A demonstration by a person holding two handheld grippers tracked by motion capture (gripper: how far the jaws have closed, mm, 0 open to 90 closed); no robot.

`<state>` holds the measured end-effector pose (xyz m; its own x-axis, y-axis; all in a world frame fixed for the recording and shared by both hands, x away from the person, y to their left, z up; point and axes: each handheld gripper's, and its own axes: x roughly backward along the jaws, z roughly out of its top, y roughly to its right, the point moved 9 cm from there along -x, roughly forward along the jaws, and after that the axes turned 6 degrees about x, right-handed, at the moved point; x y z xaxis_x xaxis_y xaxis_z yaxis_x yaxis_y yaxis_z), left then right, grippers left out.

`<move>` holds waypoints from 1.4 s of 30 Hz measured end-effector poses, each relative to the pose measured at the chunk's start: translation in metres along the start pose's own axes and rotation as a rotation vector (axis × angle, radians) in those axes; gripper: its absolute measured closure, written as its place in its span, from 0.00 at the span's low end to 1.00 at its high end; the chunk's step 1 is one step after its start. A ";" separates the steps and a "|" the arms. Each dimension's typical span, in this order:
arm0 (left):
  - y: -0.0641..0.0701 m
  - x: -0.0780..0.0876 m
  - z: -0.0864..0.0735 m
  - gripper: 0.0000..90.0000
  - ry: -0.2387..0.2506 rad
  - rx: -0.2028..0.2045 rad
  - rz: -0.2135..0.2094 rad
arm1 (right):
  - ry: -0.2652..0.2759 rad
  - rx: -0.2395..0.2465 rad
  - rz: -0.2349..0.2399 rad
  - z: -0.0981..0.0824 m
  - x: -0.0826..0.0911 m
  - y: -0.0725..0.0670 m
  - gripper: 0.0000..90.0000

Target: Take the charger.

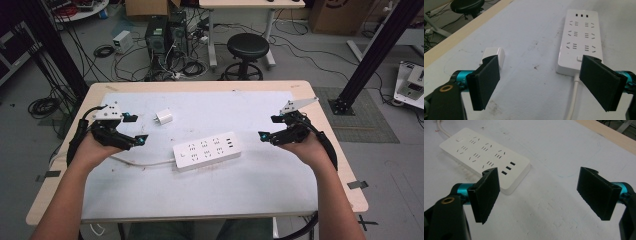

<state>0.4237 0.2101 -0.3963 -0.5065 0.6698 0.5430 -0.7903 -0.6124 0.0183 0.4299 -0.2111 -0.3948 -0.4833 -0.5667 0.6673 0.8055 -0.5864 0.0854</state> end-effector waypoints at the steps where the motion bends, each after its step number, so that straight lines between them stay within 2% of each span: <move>1: 0.000 0.000 0.000 0.19 0.000 0.000 0.000 | 0.000 0.000 0.000 0.000 0.000 0.000 0.21; 4: -0.004 -0.004 0.001 0.19 -0.006 0.016 0.011 | -0.006 0.008 0.007 0.002 -0.001 -0.003 0.21; 9: -0.008 -0.011 0.003 0.19 -0.022 0.012 0.018 | -0.011 0.013 0.008 0.002 -0.002 -0.004 0.21; 10: -0.014 -0.018 0.004 0.19 -0.035 0.015 0.022 | -0.015 0.013 0.004 0.002 -0.002 -0.005 0.21; 13: -0.021 -0.025 0.006 0.18 -0.035 0.024 0.027 | -0.011 0.015 0.003 0.002 -0.001 -0.007 0.21; 16: -0.026 -0.032 0.009 0.18 -0.066 0.011 0.039 | -0.008 0.019 -0.001 0.003 0.000 -0.008 0.21; 19: -0.030 -0.038 0.014 0.18 -0.059 0.019 0.029 | -0.007 0.014 -0.006 0.003 0.001 -0.009 0.21; 21: -0.039 -0.049 0.019 0.18 -0.082 0.024 0.031 | 0.001 0.010 -0.013 0.003 0.003 -0.010 0.21; 23: -0.046 -0.056 0.021 0.18 -0.080 0.032 0.034 | 0.004 0.001 -0.016 0.002 0.004 -0.011 0.21; 26: -0.057 -0.064 0.019 0.18 -0.097 0.048 0.041 | 0.005 0.000 -0.011 0.000 0.004 -0.014 0.21; 28: -0.057 -0.064 0.019 0.18 -0.097 0.048 0.041 | 0.005 0.002 -0.008 -0.001 0.003 -0.015 0.21; 29: -0.063 -0.073 0.015 0.18 -0.130 0.044 0.047 | 0.005 0.002 -0.008 -0.001 0.003 -0.015 0.21; 34: -0.069 -0.086 0.010 0.18 -0.142 0.058 0.044 | -0.003 -0.001 -0.005 -0.004 0.001 -0.016 0.21; 37: -0.079 -0.100 0.001 0.18 -0.156 0.085 0.044 | 0.000 -0.007 -0.008 -0.003 0.002 -0.016 0.21; 42: -0.088 -0.111 -0.005 0.18 -0.168 0.098 0.045 | -0.002 -0.011 -0.009 -0.003 0.001 -0.015 0.21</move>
<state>0.5481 0.1920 -0.4628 -0.4698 0.5664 0.6772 -0.7267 -0.6836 0.0677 0.4159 -0.2049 -0.3977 -0.4900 -0.5596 0.6684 0.7969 -0.5983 0.0833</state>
